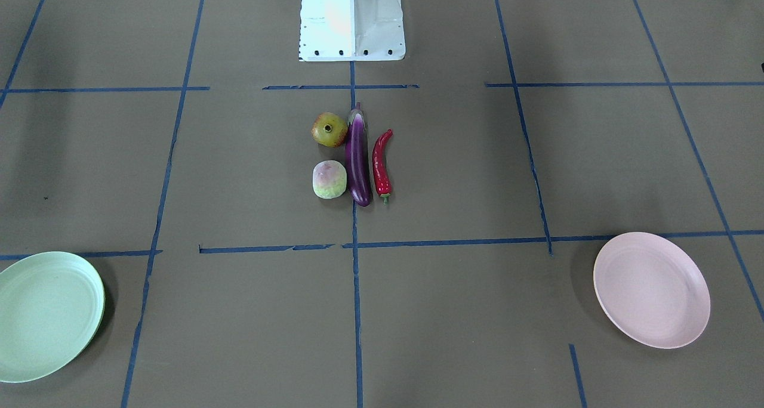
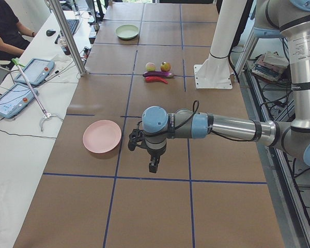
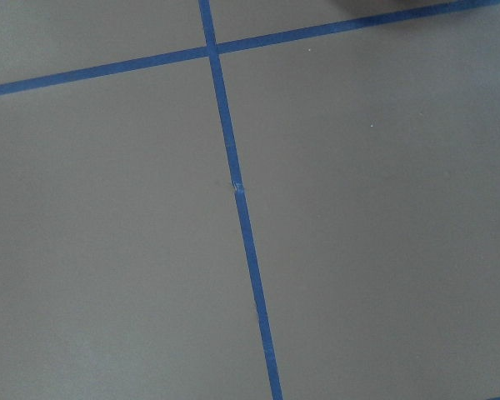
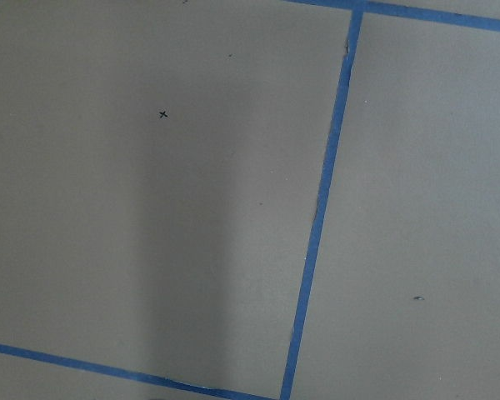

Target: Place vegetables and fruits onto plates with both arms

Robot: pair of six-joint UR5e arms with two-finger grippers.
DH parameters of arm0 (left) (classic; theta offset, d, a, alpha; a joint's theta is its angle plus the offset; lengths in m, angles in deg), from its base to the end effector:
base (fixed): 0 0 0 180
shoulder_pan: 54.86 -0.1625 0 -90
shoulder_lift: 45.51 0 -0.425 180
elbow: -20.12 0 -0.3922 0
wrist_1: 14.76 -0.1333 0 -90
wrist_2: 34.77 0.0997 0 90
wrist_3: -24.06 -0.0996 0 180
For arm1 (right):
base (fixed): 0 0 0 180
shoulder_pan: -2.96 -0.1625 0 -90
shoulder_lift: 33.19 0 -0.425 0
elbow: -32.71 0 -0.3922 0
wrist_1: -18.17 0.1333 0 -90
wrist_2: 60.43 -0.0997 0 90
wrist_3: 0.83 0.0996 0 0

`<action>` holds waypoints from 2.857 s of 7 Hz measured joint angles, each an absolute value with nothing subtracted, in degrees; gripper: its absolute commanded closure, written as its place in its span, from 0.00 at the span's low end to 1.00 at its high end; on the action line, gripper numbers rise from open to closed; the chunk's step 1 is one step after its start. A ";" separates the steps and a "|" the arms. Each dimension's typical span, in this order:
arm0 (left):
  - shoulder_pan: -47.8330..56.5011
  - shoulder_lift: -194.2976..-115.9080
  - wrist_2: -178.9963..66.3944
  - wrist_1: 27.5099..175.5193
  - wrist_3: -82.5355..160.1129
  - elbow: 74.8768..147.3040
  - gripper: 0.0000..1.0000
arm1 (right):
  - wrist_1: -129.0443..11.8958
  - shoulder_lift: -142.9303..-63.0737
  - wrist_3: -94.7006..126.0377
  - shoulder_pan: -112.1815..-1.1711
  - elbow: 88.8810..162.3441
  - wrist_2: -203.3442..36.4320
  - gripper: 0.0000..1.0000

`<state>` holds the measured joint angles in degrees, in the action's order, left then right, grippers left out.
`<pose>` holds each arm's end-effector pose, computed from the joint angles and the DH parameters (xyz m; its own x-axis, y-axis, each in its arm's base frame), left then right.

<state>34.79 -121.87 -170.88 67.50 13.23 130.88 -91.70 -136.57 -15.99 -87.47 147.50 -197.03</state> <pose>-0.0592 -0.3883 0.5970 0.6798 0.1844 -0.7098 -0.1363 0.9828 0.1248 0.0637 -0.3742 0.5807 0.6643 -0.1505 0.7321 0.1723 0.9840 0.0459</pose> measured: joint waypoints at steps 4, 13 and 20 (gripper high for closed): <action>34.70 -122.05 -169.27 67.58 13.35 130.69 0.00 | -87.80 -136.67 -16.06 -87.40 147.59 -196.88 0.00; 34.70 -121.78 -169.67 67.63 13.45 132.49 0.00 | -77.63 -136.41 -4.32 -81.19 148.01 -200.22 0.00; 34.71 -121.54 -169.68 67.67 13.34 132.81 0.00 | -58.70 -123.83 75.19 -45.01 157.74 -189.08 0.00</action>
